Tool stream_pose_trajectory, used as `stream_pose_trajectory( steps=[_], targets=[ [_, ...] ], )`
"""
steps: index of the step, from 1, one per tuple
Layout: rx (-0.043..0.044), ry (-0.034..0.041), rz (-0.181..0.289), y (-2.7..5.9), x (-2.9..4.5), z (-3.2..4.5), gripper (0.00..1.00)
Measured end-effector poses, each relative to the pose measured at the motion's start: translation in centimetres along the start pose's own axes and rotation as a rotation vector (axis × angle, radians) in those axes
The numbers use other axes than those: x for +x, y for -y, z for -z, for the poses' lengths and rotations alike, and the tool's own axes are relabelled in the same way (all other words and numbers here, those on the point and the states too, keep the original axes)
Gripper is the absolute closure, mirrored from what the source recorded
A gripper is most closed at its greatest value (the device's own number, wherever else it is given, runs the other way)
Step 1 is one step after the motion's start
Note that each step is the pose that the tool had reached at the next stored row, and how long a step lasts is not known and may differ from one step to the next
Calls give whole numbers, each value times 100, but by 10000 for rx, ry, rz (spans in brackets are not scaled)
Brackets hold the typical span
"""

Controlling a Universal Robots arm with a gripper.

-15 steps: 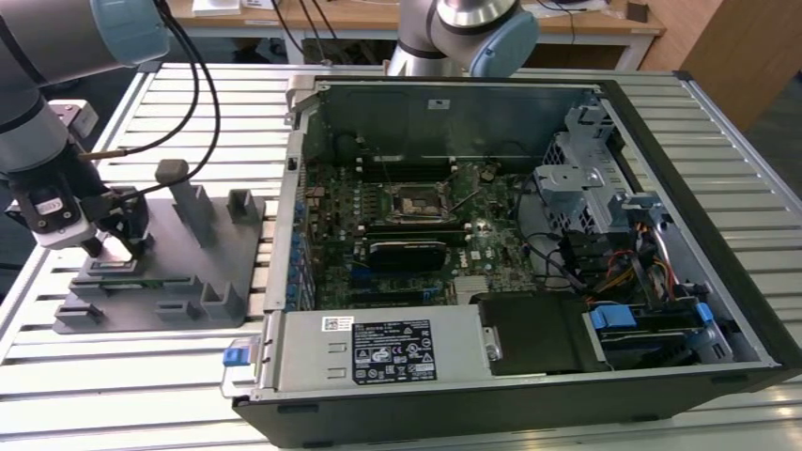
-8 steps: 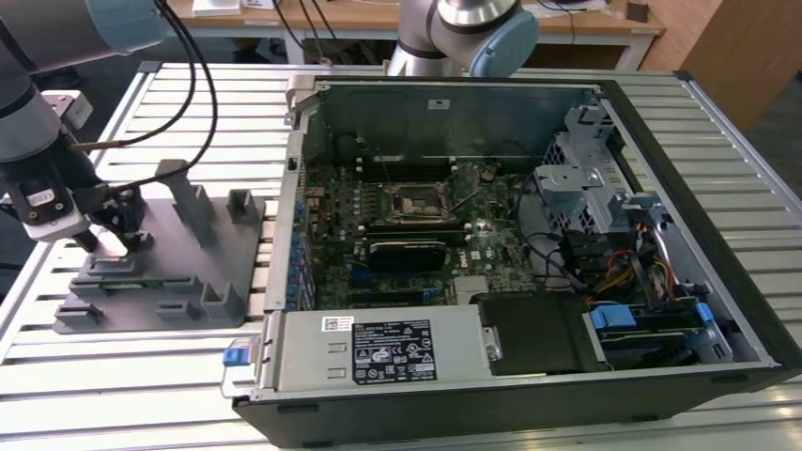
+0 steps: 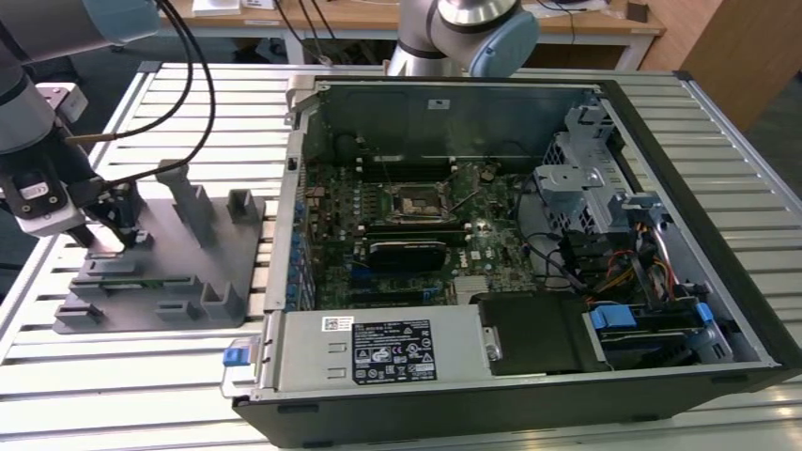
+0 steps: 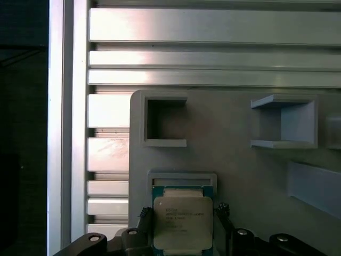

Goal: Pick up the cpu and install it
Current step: 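Pick up the cpu and move it towards the insertion slot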

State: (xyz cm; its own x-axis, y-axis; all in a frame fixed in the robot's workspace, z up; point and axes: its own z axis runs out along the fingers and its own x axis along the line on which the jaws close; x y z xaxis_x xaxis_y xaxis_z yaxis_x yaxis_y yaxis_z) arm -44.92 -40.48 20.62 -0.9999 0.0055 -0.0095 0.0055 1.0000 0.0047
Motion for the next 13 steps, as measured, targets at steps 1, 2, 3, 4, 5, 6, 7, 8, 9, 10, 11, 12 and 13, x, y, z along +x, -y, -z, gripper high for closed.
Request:
stream_pose_trajectory(
  steps=[1, 2, 3, 4, 5, 6, 7, 8, 9, 10, 11, 12, 13],
  targets=[
    [-2, 0, 0, 0, 1, 1, 46],
    [-1, -3, 0, 0, 1, 7, 46],
    [0, -4, 0, 0, 2, 18, 46],
    [-1, -3, 0, 0, 2, 30, 46],
    [-1, -2, 0, -1, 1, 41, 46],
    [-1, -3, 0, -1, 1, 51, 46],
    [-1, -1, 0, -3, 1, 58, 46],
    [-2, -1, 0, -3, 1, 64, 46],
    [-2, -2, 0, -4, 1, 69, 46],
    [-1, -2, 0, -4, 1, 75, 46],
    [-2, -1, 0, -4, 1, 79, 46],
    [-2, -1, 0, -4, 1, 84, 46],
    [-1, -2, 0, -4, 1, 88, 46]
  ],
)
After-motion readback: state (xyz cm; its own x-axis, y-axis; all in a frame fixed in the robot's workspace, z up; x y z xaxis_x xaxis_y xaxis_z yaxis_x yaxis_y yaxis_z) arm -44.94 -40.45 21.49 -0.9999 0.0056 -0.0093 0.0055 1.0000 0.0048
